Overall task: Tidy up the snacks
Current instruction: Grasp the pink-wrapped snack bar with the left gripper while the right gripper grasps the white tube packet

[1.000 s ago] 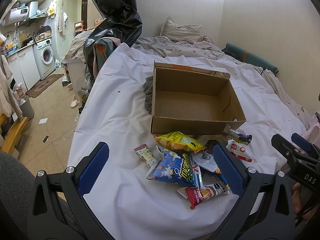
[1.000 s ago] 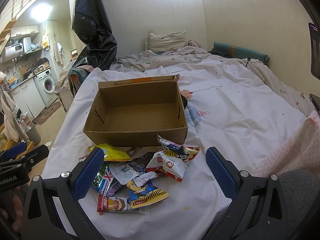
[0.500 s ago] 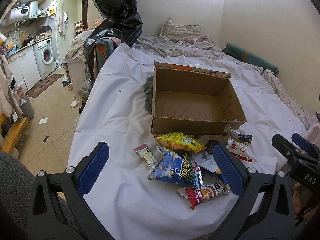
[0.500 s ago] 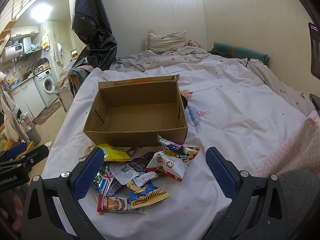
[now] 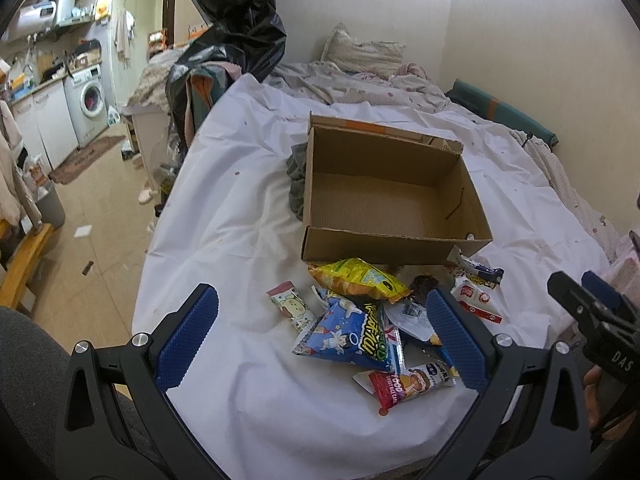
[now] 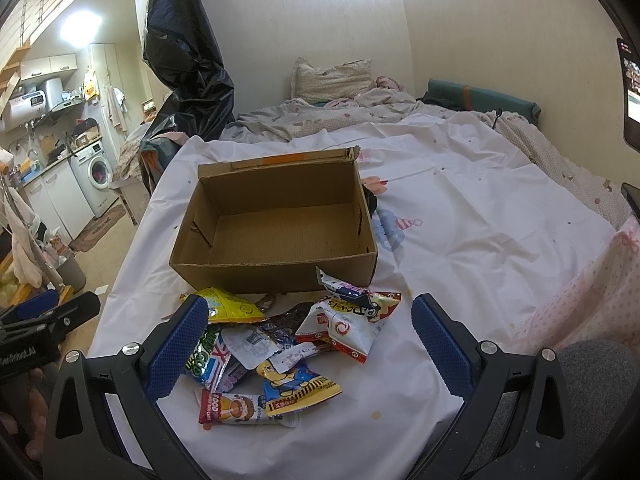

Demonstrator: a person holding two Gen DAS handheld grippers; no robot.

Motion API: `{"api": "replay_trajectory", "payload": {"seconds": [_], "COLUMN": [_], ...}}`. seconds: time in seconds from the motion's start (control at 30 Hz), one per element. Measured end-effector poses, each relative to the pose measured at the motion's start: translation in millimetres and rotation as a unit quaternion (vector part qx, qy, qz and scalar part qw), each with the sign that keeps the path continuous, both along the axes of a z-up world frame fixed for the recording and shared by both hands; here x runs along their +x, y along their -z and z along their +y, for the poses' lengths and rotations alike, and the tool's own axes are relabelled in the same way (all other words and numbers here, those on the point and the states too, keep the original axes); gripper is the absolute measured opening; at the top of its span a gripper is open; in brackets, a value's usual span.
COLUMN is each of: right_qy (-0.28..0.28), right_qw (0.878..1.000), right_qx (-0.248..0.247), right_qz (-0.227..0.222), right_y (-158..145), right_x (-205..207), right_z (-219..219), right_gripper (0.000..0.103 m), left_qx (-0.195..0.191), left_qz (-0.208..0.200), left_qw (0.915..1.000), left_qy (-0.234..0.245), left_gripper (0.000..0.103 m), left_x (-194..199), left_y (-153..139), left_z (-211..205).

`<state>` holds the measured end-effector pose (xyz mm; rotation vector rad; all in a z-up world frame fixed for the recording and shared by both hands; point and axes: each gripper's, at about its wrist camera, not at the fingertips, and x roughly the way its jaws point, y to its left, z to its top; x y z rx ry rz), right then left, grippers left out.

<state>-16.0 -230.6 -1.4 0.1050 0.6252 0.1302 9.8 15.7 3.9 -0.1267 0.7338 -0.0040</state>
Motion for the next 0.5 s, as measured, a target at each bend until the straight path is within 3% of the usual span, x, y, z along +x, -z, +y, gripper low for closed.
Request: {"api": "replay_trajectory", "payload": {"seconds": [0.3,0.5], "right_qy": [-0.021,-0.024], "right_qw": [1.0,0.999], "right_qx": [0.0,0.019], "right_qz": [0.008,0.031], "right_y": [7.3,10.9], "right_x": [2.7,12.2], "right_z": [5.0,0.1], "right_gripper": [0.103,0.103], "left_qx": [0.018,-0.008], "left_qz": [0.005,0.045], "left_qw": [0.9998,0.9984], "left_qy": [0.001,-0.034], "left_gripper": [0.103,0.103], "left_x": [17.5,31.7], "left_y": [-3.7,5.6], "left_z": [-3.5,16.6]}}
